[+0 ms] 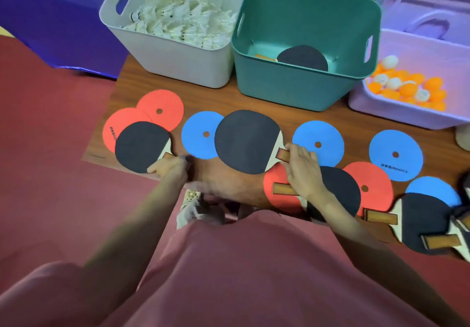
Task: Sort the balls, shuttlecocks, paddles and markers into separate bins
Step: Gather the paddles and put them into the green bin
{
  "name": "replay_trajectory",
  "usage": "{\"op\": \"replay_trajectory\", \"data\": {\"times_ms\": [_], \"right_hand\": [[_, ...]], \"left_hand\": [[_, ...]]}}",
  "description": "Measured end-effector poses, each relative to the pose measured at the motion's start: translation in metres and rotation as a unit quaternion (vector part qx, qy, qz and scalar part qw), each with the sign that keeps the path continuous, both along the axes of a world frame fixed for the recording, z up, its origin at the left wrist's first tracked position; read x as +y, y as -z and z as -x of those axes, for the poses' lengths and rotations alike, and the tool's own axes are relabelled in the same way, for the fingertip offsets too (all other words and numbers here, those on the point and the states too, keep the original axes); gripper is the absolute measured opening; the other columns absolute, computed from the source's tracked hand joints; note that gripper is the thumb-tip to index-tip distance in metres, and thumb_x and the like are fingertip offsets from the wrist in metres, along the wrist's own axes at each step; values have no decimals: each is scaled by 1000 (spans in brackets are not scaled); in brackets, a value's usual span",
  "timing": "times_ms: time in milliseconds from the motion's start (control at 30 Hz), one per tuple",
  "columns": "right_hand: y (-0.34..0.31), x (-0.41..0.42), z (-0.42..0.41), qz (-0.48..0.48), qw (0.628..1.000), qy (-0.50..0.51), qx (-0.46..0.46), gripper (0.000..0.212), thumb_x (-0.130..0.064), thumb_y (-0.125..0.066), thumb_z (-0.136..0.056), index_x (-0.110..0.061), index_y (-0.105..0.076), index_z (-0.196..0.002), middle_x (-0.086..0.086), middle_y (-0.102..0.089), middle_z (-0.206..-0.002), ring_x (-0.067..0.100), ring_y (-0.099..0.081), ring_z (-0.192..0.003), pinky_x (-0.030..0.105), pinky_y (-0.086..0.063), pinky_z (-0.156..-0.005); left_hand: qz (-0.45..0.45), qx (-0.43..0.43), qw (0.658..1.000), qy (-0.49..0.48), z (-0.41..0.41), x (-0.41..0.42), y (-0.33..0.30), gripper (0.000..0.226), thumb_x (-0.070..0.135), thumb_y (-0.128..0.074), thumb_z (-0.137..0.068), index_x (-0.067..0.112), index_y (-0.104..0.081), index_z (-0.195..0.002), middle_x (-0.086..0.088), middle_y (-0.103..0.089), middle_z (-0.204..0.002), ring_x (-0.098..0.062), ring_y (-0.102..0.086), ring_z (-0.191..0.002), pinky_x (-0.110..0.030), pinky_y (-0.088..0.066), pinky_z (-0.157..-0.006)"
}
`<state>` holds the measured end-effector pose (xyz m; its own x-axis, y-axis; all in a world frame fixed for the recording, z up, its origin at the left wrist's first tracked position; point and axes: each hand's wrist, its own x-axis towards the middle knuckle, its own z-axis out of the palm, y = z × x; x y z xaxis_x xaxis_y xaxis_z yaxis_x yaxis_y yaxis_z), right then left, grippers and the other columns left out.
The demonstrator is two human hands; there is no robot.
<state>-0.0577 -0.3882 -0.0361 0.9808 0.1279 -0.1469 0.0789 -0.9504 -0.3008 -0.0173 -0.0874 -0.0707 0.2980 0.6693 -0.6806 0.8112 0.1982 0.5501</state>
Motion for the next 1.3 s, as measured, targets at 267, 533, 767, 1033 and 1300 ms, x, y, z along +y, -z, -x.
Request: {"op": "replay_trajectory", "data": {"times_ms": [267,533,767,1033,1300], "right_hand": [[-3,-22,2,-56,997,41,-22,28,-19,-54,-93,-4,-51,-116,12,-60,-105,34,-54,-101,42,-36,-89],[-29,-17,-14,-180,965,163,-97,34,-19,-56,-90,1,-50,-117,16,-61,-107,38,-52,-102,44,-36,-89],[-52,-19,-27,-239,923,243,-181,42,-30,-53,-89,-2,-49,-121,13,-63,-110,34,-56,-103,29,-34,-81],[-79,-28,-51,-263,883,306,-241,41,-36,-51,-90,-9,-51,-121,7,-64,-112,30,-58,-103,20,-30,-74],[-109,-33,-78,-258,852,376,-256,31,-29,-57,-93,-9,-54,-117,8,-66,-105,32,-59,-96,31,-38,-78]], "left_hand": [[28,-139,984,-110,2,-12,-30,21,12,-47,-86,13,-40,-67,-4,-42,-57,-13,-39,-42,-17,-37,-35],[-59,-266,956,111,34,-55,-40,30,30,-62,-87,21,-36,-73,-11,-45,-63,-23,-46,-47,-32,-38,-46],[-42,-303,902,305,21,-77,-83,34,25,-59,-89,17,-30,-73,-6,-32,-59,-18,-35,-42,-28,-29,-41],[-22,-334,845,416,-72,-83,-150,29,21,-65,-89,17,-44,-70,-2,-41,-53,-17,-36,-36,-23,-30,-37],[56,-211,741,634,-211,-101,-204,37,33,-60,-92,14,-43,-66,-3,-36,-55,-12,-25,-39,-16,-19,-39]]}}
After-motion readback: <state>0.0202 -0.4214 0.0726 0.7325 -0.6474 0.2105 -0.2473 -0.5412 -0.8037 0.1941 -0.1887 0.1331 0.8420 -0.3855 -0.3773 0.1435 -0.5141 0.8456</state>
